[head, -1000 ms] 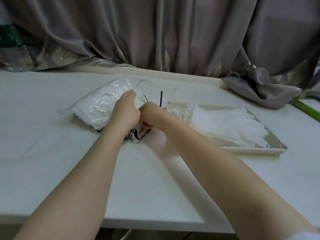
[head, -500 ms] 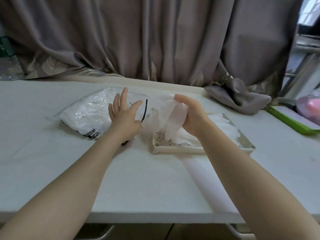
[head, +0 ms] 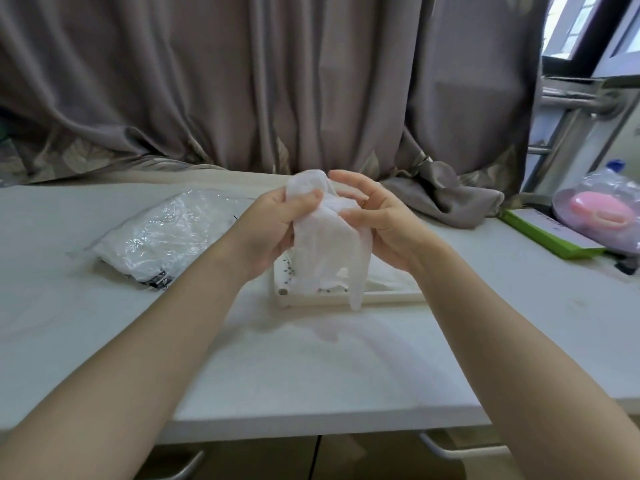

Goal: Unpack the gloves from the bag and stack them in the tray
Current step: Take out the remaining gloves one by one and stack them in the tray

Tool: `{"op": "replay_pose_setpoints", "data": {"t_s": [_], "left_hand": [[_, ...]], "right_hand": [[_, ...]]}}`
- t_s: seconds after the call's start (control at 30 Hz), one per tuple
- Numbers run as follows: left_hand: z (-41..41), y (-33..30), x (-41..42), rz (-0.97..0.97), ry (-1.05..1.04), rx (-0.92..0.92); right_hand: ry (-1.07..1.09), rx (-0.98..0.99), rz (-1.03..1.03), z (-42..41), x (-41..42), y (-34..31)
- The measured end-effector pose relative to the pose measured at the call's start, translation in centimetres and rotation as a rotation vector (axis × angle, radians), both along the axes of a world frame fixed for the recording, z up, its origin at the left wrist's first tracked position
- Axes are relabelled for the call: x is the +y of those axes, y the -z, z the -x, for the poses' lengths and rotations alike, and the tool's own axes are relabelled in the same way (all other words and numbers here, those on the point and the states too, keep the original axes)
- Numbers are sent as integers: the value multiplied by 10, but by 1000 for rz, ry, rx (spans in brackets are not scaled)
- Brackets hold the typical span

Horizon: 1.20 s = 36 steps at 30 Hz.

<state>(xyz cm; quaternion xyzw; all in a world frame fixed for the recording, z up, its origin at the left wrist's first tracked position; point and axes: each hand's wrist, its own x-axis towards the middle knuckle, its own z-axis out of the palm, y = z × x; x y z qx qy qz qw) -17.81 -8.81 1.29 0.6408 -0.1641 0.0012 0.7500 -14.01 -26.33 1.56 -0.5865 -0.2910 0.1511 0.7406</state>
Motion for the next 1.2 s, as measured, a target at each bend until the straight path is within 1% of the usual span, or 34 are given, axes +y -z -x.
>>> {"op": "replay_pose_setpoints", "data": {"t_s": [0.1,0.2,0.27,0.37,0.4,0.43,0.5,0.6,0.67,0.73,0.8,0.87,0.93,1.03,1.07,1.1,1.13,1.17,1.2], "left_hand": [[1,-8,-3,130,41,11],[-1,-9,-9,167,79,-5],[-2,-7,-13,210,121,8],[-5,1,-5,362,256,136],[-7,4,-4,386,305,177],[-7,6,-2,369,344,224],[-11,7,-5,228,388,335],[-22,6,-16,15,437,484],[-25,3,-27,-91,484,487],[-26,3,-38,-157,497,447],[-29,4,-43,-201,428,410],[-37,4,-40,-265,313,329],[-46,3,-35,-298,253,269],[-66,-1,-32,-334,161,194],[-73,-2,-33,-377,92,148],[-83,-5,-36,-428,-6,88],[-92,-6,-37,-469,-127,2],[-100,-10,-40,-466,-239,-86],[-108,-12,-42,-434,-308,-155]], "right_hand": [[-1,88,87,-1,-11,-1],[-67,171,187,0,-21,7],[-26,182,174,1,-26,8],[-21,163,88,1,-35,5],[-15,155,59,1,-41,4],[-5,145,43,0,-46,3],[10,137,71,3,-54,-1],[-11,125,226,8,-57,-6],[-7,109,330,8,-58,-7],[2,111,380,4,-62,-6],[-4,122,410,-1,-70,-6],[16,109,512,-10,-82,-8],[46,98,613,-21,-97,-10],[151,102,665,-39,-111,-11],[255,32,695,-45,-112,-11],[419,-86,716,-55,-112,-10],[600,-223,694,-62,-111,-11],[757,-337,631,-71,-109,-13],[849,-409,561,-77,-108,-16]]}}
